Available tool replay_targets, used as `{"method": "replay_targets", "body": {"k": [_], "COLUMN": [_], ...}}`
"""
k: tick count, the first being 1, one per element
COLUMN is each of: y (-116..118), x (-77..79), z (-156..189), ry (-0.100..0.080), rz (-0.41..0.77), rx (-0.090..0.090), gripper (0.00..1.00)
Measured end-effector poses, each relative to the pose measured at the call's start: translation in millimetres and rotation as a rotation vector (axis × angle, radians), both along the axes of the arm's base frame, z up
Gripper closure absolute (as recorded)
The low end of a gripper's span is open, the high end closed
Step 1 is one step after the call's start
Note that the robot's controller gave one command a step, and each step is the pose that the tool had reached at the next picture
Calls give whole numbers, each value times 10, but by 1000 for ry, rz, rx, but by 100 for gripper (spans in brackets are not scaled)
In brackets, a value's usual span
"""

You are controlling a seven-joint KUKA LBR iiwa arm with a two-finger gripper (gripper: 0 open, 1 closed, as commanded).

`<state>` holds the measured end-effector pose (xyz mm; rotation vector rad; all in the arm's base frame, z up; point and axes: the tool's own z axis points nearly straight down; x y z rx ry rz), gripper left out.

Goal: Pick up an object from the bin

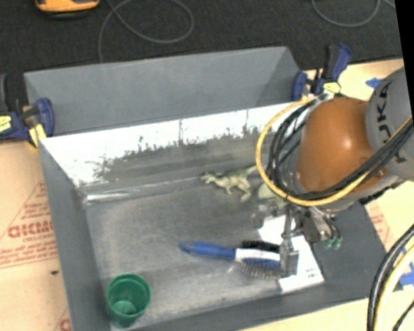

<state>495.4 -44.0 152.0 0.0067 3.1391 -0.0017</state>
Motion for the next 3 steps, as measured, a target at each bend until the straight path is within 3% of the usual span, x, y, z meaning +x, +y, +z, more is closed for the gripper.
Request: {"method": "replay_targets", "body": {"k": [1,2,3], "y": [173,314,746], "x": [65,-60,200], "z": [-235,-715,-819], "ry": [-6,-11,0], "rz": [177,391,264], "rx": [-3,0,1], "gripper": [0,0,100]}}
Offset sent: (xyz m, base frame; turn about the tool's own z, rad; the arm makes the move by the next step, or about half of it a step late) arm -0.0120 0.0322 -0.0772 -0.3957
